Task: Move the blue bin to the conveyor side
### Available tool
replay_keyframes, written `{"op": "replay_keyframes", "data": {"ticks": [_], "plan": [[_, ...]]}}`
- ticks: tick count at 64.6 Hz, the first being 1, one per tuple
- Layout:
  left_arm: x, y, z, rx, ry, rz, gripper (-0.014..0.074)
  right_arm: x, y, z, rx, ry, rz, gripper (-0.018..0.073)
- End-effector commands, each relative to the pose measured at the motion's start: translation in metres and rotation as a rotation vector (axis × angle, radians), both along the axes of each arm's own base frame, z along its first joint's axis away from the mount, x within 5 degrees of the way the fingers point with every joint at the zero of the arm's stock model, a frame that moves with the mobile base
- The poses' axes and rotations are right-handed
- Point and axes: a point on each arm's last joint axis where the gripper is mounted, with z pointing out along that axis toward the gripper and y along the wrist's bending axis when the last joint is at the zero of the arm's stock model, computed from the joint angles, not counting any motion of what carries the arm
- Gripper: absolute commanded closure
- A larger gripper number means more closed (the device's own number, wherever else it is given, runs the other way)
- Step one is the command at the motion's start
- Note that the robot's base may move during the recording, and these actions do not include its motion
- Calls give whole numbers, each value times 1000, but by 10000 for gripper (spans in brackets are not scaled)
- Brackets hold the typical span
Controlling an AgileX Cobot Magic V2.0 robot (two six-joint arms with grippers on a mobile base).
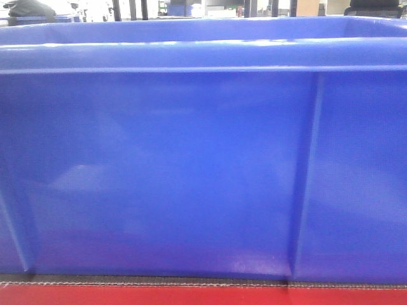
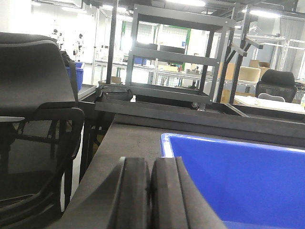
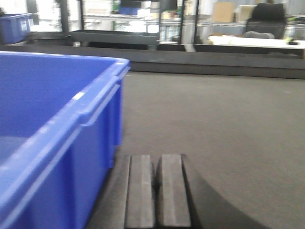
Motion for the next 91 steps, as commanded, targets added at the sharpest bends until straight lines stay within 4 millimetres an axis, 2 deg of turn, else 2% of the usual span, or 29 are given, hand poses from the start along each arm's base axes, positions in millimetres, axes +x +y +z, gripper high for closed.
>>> {"op": "replay_keyframes", "data": {"ticks": [1, 7, 11, 15, 32, 91], "plan": [[-1, 0, 1, -7, -20, 3, 593, 3, -2, -5, 0, -61, -29, 648], [-1, 0, 1, -7, -20, 3, 593, 6, -3, -16, -8, -122, -43, 648], [-1, 0, 1, -7, -20, 3, 593, 5, -3, -13, -7, -160, -47, 648], [-1, 0, 1, -7, -20, 3, 593, 6, -3, -18, -9, -104, -41, 648], [-1, 0, 1, -7, -23, 4, 593, 6, 1, -18, -5, -104, 33, 648], [-1, 0, 1, -7, -23, 4, 593, 6, 2, -21, -7, -76, 36, 648]]}}
